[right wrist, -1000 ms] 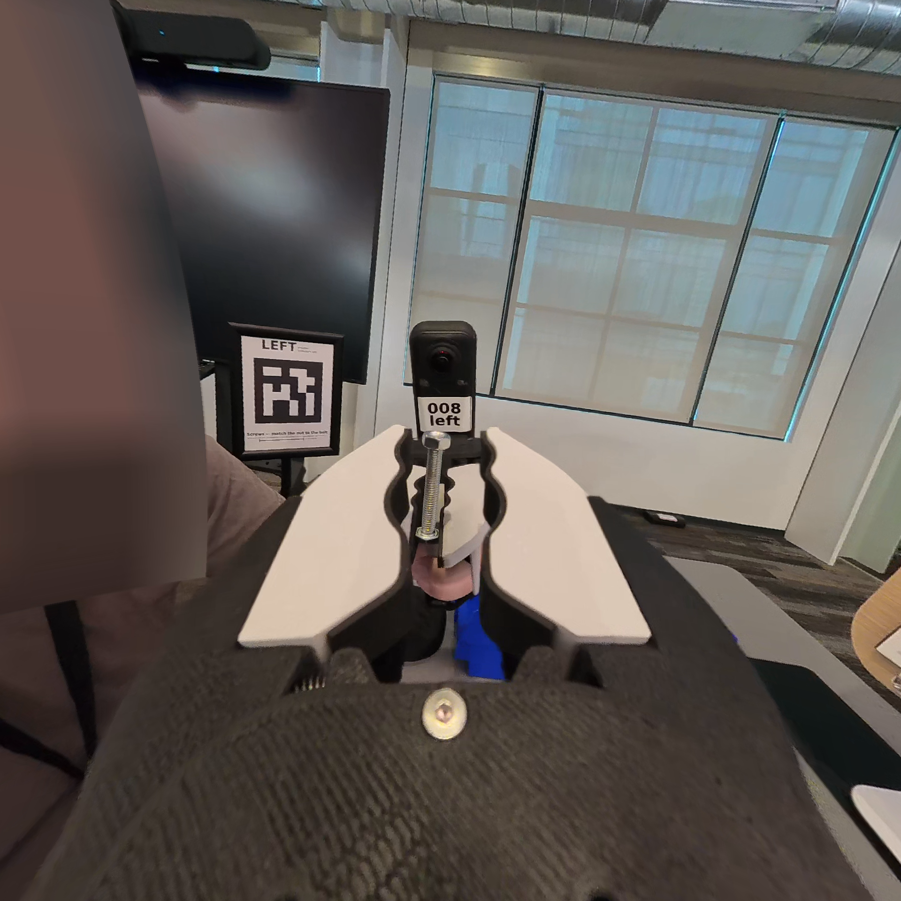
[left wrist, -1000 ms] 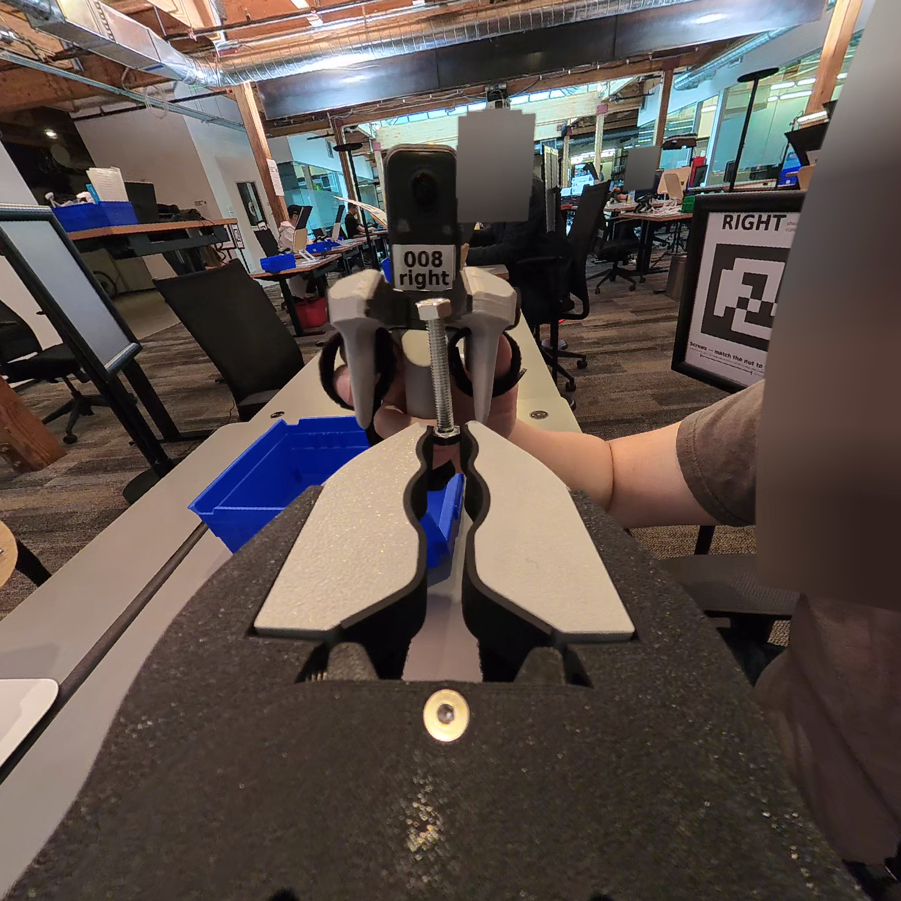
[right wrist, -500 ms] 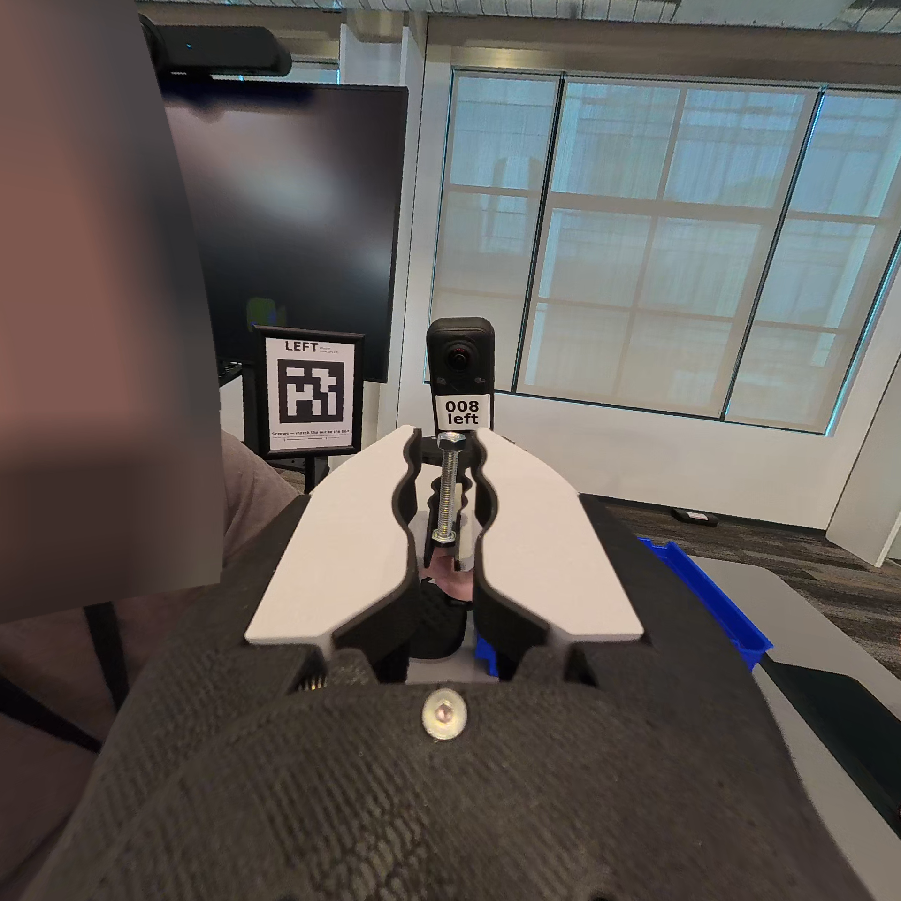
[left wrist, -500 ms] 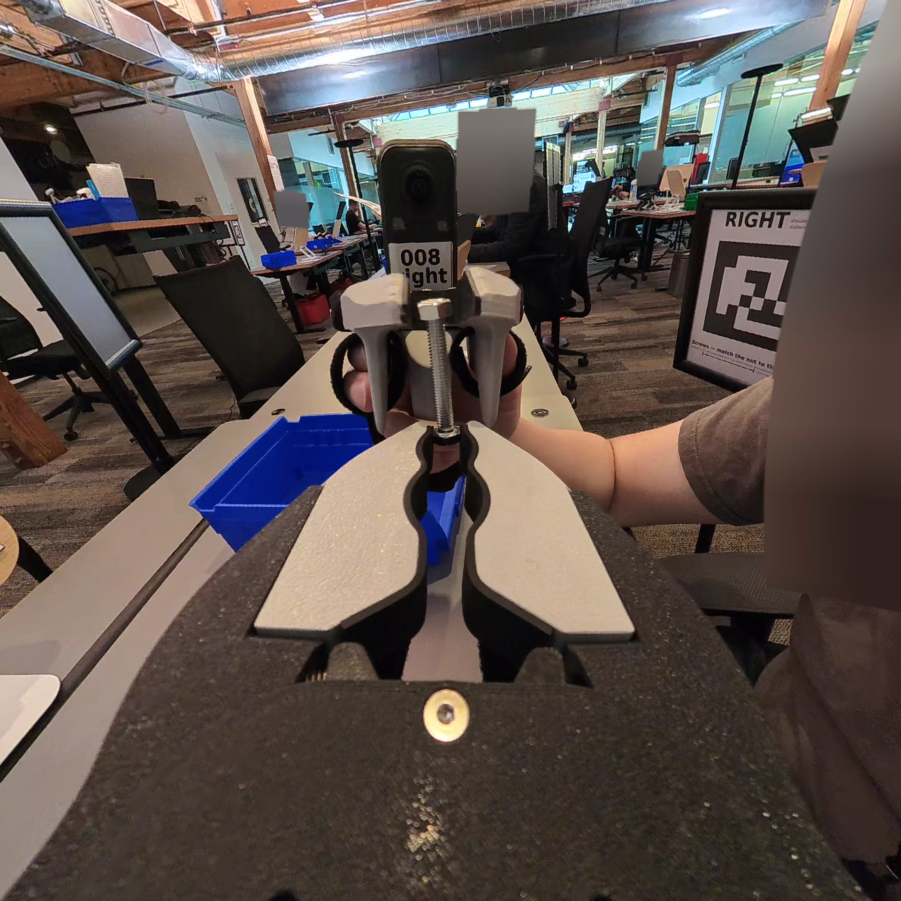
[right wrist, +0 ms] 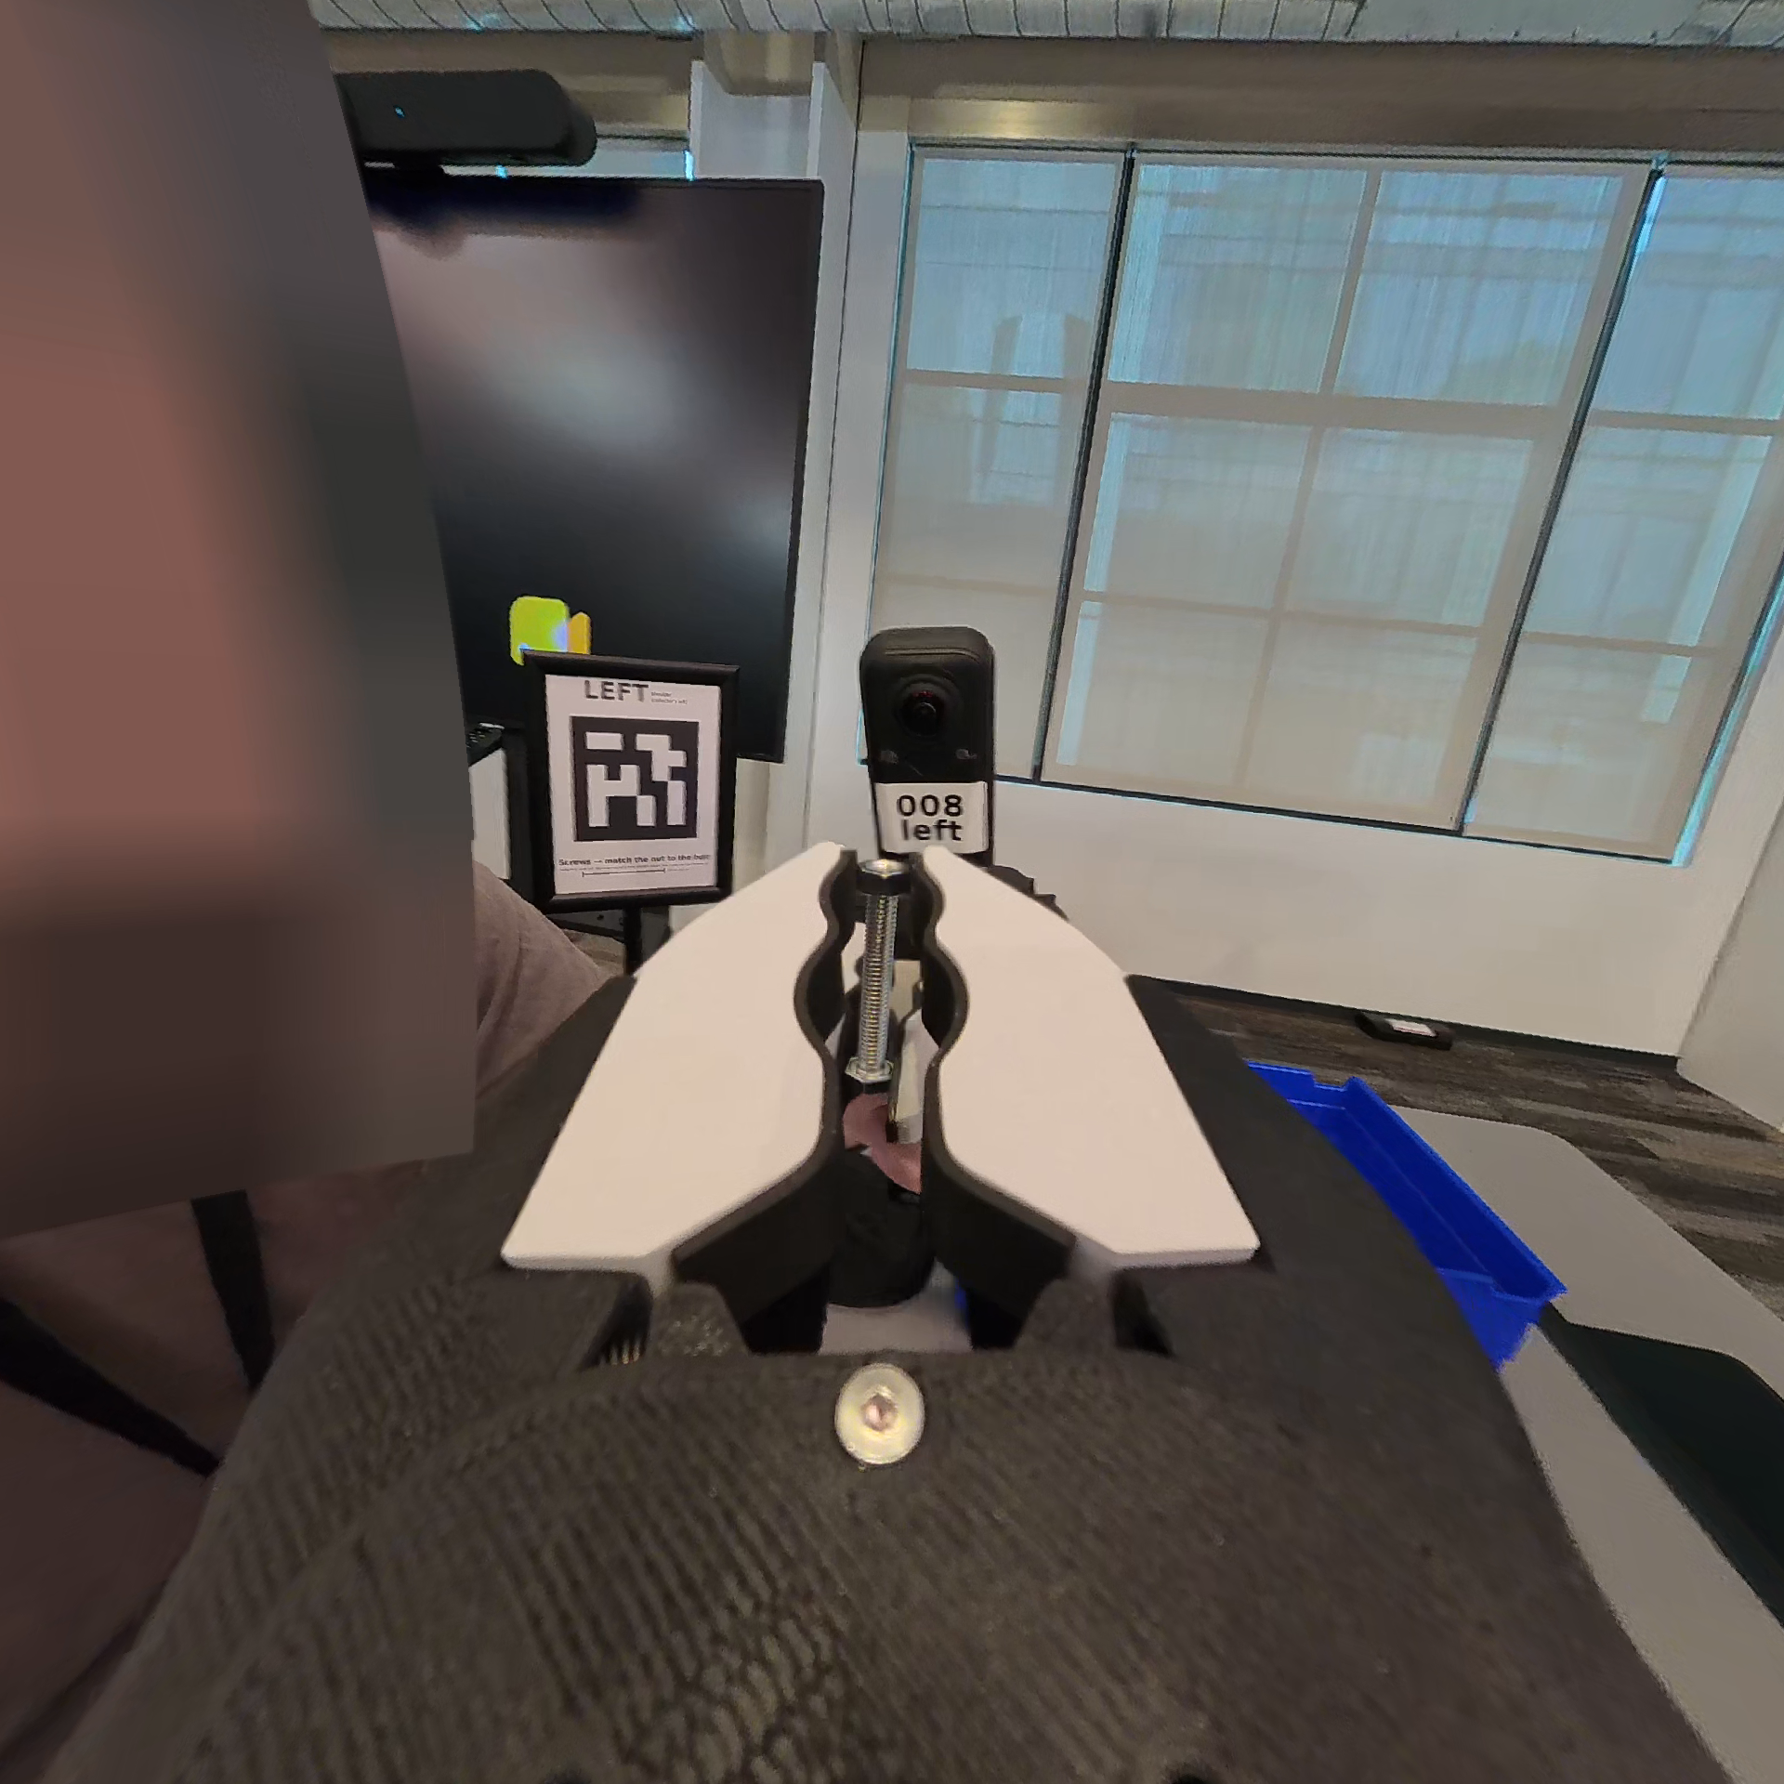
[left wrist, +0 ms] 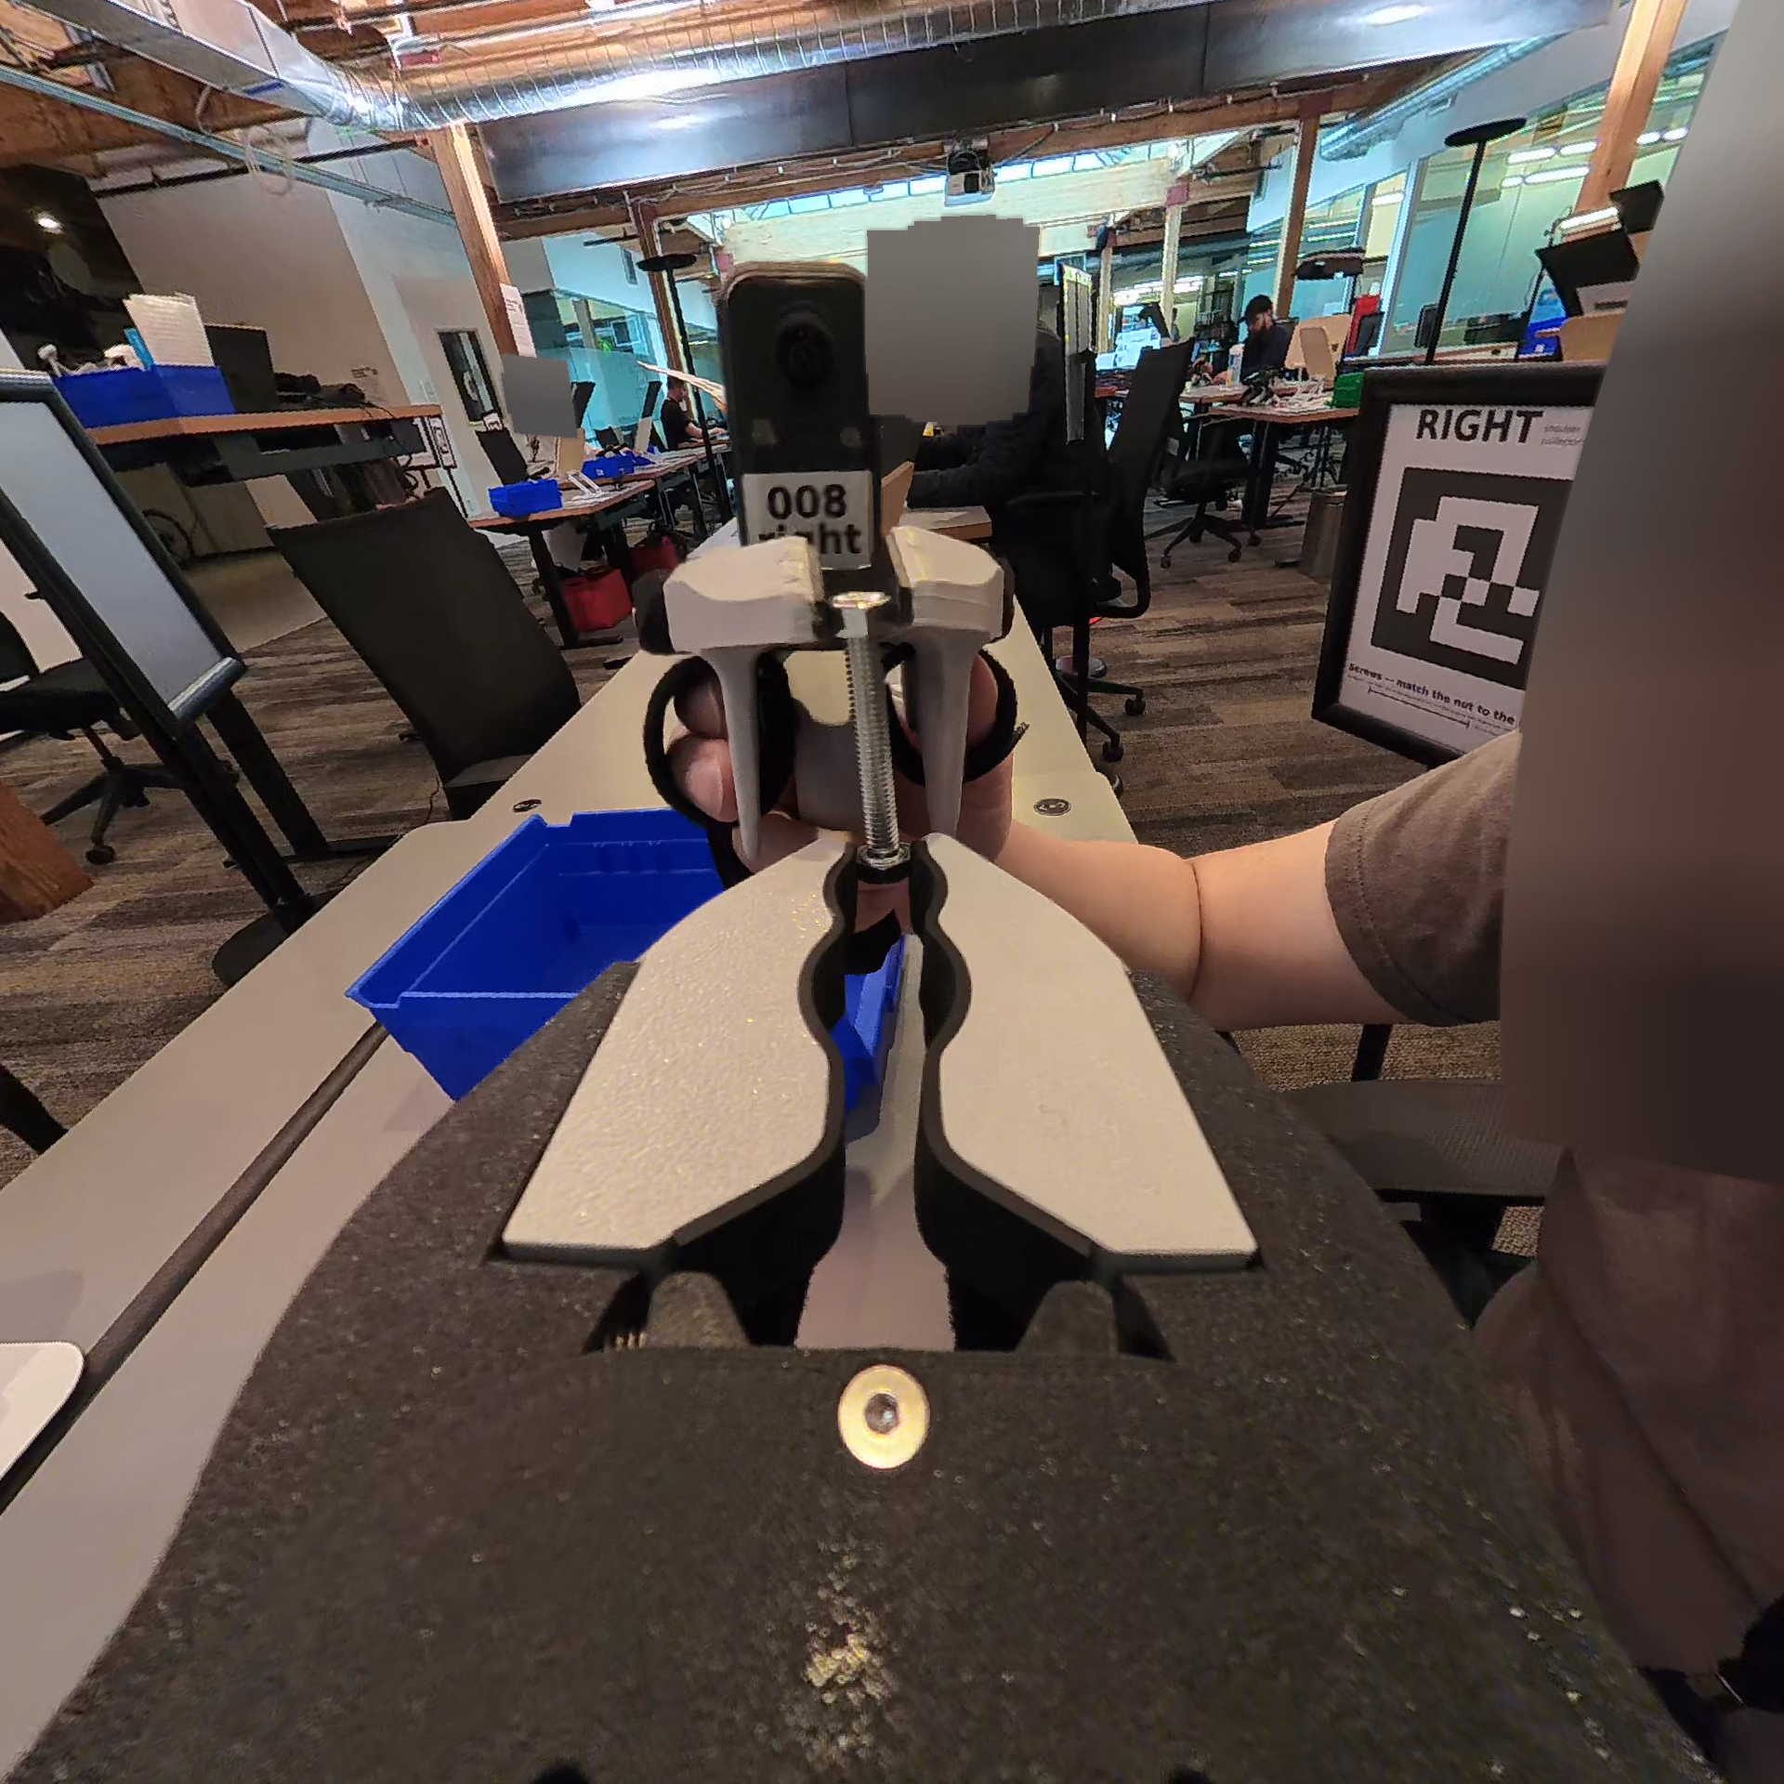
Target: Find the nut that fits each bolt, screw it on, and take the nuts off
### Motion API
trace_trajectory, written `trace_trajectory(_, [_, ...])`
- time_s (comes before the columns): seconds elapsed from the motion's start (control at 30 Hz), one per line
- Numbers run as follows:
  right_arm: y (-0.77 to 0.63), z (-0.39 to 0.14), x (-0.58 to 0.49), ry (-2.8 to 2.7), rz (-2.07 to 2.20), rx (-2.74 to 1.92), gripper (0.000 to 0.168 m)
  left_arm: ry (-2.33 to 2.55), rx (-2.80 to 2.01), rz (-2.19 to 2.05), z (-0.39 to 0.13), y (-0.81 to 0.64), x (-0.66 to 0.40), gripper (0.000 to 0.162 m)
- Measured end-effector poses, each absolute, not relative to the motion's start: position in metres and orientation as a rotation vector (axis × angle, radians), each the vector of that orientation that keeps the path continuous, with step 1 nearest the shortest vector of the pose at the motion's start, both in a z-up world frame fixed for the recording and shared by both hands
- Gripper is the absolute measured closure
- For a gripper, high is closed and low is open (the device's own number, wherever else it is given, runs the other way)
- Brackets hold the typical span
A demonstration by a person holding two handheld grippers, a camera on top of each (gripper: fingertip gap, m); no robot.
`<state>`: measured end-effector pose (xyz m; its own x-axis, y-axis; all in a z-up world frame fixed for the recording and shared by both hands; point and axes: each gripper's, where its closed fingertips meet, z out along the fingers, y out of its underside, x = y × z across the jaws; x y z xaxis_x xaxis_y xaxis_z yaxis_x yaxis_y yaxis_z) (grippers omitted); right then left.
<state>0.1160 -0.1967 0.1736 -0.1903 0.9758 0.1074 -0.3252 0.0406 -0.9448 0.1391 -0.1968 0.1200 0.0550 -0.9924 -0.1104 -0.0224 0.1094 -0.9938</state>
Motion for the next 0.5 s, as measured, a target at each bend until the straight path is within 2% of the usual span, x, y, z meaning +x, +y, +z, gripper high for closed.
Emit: trace_trajectory(0.5, [-0.244,0.169,0.136,-1.342,2.054,-0.49,0.157,1.473,-1.057,-1.587,0.115,-0.258,0.144,0.152])
